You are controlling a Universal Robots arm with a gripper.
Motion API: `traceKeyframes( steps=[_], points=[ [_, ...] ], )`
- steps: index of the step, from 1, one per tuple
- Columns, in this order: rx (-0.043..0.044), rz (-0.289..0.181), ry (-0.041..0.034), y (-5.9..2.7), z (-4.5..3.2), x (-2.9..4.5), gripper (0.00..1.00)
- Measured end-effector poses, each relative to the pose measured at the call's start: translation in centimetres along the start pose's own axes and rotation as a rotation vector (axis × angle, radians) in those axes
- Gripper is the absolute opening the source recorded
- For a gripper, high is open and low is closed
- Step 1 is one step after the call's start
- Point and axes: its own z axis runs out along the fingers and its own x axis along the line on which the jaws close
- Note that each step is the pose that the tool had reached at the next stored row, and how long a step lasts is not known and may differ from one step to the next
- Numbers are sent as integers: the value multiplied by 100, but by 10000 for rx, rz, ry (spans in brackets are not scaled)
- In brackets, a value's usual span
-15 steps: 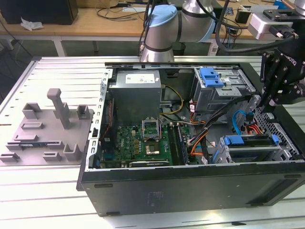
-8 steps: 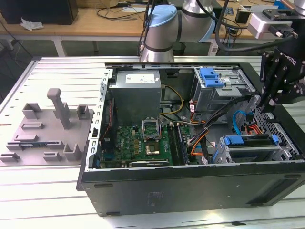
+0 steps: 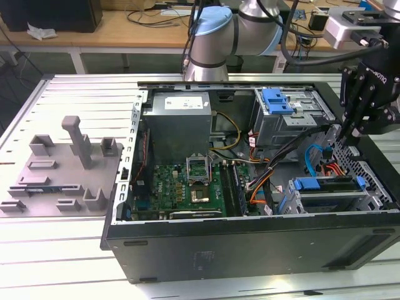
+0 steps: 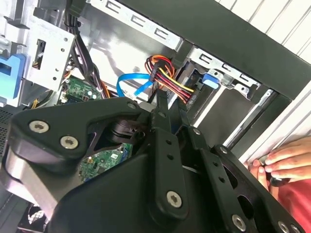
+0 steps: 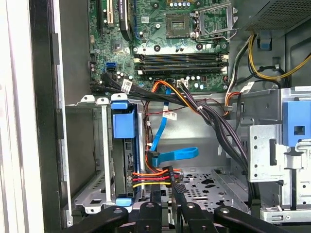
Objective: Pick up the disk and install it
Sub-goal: 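Insert the second disk wire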
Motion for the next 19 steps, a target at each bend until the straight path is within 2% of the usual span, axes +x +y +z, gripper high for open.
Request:
traceKeyframes(
  steps=[4, 6, 7, 10, 15, 16, 19],
  points=[
    [14, -301, 149, 1, -2, -32, 24],
    [9, -444, 278, 2, -2, -42, 24],
    [10, -514, 412, 5, -3, -61, 24],
    [16, -541, 671, 22, -6, -107, 24],
    [23, -549, 1012, 48, -8, -169, 24],
    [23, -551, 1068, 56, -8, -174, 24],
    [26, -553, 1155, 78, -7, -187, 24]
  ],
)
